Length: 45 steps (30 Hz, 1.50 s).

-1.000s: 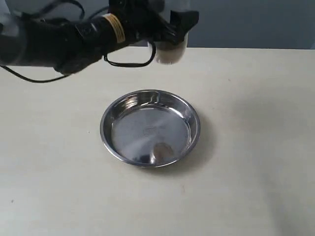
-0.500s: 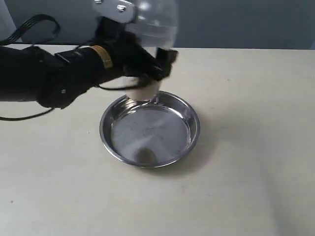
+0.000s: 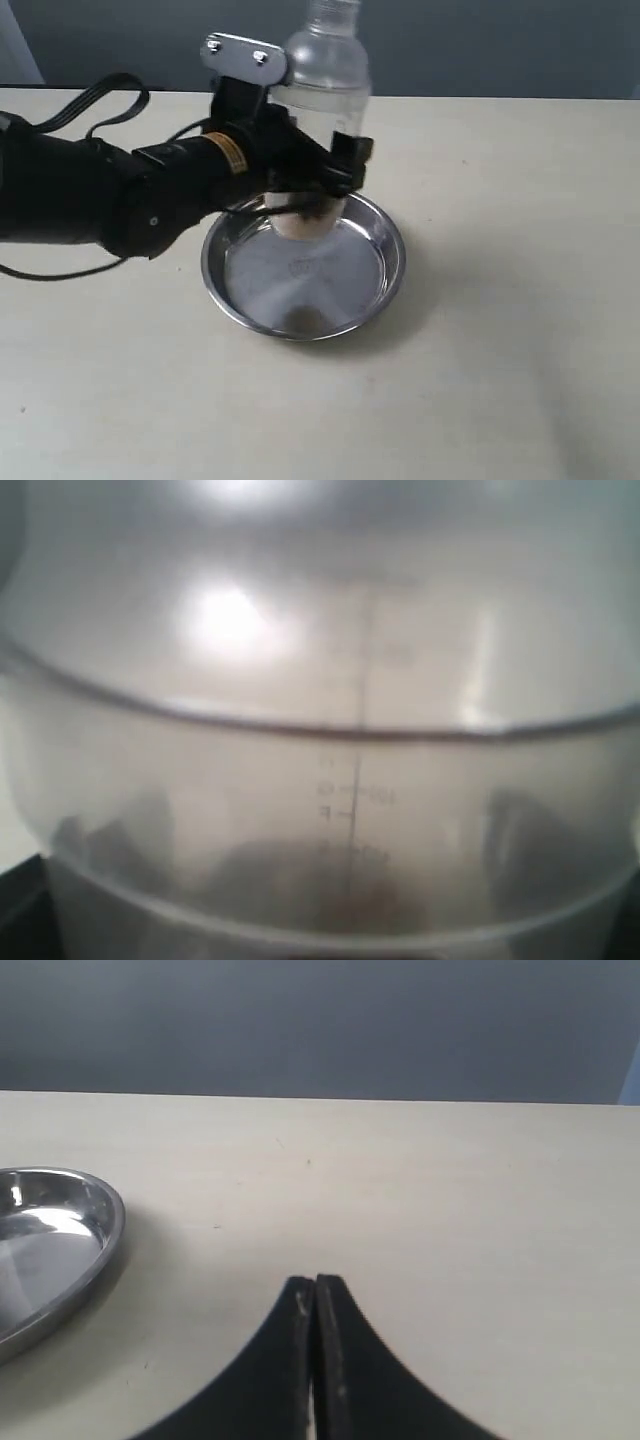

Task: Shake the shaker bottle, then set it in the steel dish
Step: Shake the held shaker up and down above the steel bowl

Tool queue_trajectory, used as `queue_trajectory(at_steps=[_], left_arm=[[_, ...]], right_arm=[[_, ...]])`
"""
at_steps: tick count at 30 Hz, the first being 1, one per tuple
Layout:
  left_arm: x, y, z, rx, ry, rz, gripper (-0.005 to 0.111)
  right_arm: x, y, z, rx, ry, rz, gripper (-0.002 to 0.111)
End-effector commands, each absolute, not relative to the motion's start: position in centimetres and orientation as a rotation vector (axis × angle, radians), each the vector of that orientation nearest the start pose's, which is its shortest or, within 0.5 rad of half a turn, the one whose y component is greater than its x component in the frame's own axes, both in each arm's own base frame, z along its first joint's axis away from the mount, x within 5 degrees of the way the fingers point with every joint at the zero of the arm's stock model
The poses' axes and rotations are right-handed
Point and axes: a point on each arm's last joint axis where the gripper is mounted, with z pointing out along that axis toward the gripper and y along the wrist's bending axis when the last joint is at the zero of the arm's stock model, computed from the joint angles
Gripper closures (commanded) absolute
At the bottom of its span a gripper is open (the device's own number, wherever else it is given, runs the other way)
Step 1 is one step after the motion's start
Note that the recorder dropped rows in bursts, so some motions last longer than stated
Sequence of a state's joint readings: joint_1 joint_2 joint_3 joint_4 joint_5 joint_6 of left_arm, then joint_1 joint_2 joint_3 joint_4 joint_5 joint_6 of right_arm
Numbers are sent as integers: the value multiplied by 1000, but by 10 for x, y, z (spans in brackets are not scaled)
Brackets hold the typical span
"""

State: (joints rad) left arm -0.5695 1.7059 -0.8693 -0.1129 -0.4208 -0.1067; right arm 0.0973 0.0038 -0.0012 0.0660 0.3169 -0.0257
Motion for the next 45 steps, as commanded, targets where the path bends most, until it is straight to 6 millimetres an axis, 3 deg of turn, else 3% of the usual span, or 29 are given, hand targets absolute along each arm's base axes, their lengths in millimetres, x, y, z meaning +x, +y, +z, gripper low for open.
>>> queue_trajectory(at_steps=[1, 4, 5, 7, 8, 10, 11, 12, 13, 14, 15, 16, 19, 20, 22, 23, 24, 26, 27, 29, 30, 31, 33, 34, 36, 37, 40, 43, 45], left_arm=[[294, -207, 220, 718, 1751, -432, 107], [322, -166, 217, -34, 1865, -492, 107], [319, -169, 220, 54, 1859, -482, 106], [296, -199, 228, 678, 1743, -425, 106], [290, -204, 229, 806, 1707, -403, 107], [313, -172, 231, 299, 1834, -447, 107], [321, -152, 226, -37, 1876, -478, 107], [320, -154, 225, -15, 1881, -484, 106], [312, -167, 228, 189, 1873, -486, 106], [293, -193, 232, 604, 1795, -472, 106], [282, -205, 232, 794, 1742, -463, 107], [281, -206, 232, 826, 1737, -450, 107], [317, -158, 221, -21, 1913, -507, 107], [314, -160, 218, -13, 1919, -512, 106], [288, -197, 225, 626, 1823, -466, 106], [278, -206, 227, 797, 1761, -447, 107], [281, -203, 228, 724, 1775, -461, 107], [303, -174, 227, 118, 1886, -545, 107], [304, -172, 225, 48, 1899, -556, 106], [284, -197, 232, 593, 1794, -480, 106], [277, -204, 233, 745, 1745, -457, 107], [281, -199, 234, 623, 1786, -484, 107], [296, -179, 233, 171, 1884, -562, 107], [294, -182, 233, 185, 1884, -568, 106], [271, -210, 238, 730, 1731, -496, 106], [266, -214, 242, 798, 1689, -498, 107], [280, -204, 260, 454, 1673, -570, 106], [274, -199, 303, 423, 1393, -596, 106], [269, -196, 312, 463, 1396, -561, 106]], right_arm=[[54, 7, 186, -72, 1789, 116, 109], [54, 7, 186, -74, 1789, 113, 109], [54, 7, 186, -74, 1789, 113, 109], [54, 7, 186, -74, 1789, 113, 109], [54, 7, 186, -74, 1789, 113, 109], [54, 7, 186, -75, 1789, 111, 109], [54, 7, 186, -75, 1789, 111, 109], [54, 7, 186, -75, 1789, 111, 109], [54, 7, 186, -75, 1789, 111, 109], [54, 7, 186, -75, 1789, 111, 109], [54, 7, 186, -75, 1789, 111, 109], [54, 7, 186, -75, 1789, 111, 109], [54, 7, 186, -75, 1789, 111, 109], [54, 7, 186, -75, 1789, 111, 109], [54, 7, 186, -75, 1789, 111, 109], [54, 7, 186, -75, 1789, 111, 109], [54, 7, 186, -75, 1789, 111, 109], [54, 7, 186, -75, 1789, 111, 109], [54, 7, 186, -75, 1789, 111, 109], [54, 7, 186, -75, 1789, 111, 109], [54, 7, 186, -75, 1789, 111, 109], [54, 7, 186, -75, 1789, 111, 109], [54, 7, 186, -75, 1789, 111, 109], [54, 7, 186, -75, 1789, 111, 109], [54, 7, 186, -75, 1789, 111, 109], [54, 7, 186, -75, 1789, 111, 109], [54, 7, 186, -75, 1789, 111, 109], [54, 7, 186, -75, 1789, 111, 109], [54, 7, 186, -75, 1789, 111, 109]])
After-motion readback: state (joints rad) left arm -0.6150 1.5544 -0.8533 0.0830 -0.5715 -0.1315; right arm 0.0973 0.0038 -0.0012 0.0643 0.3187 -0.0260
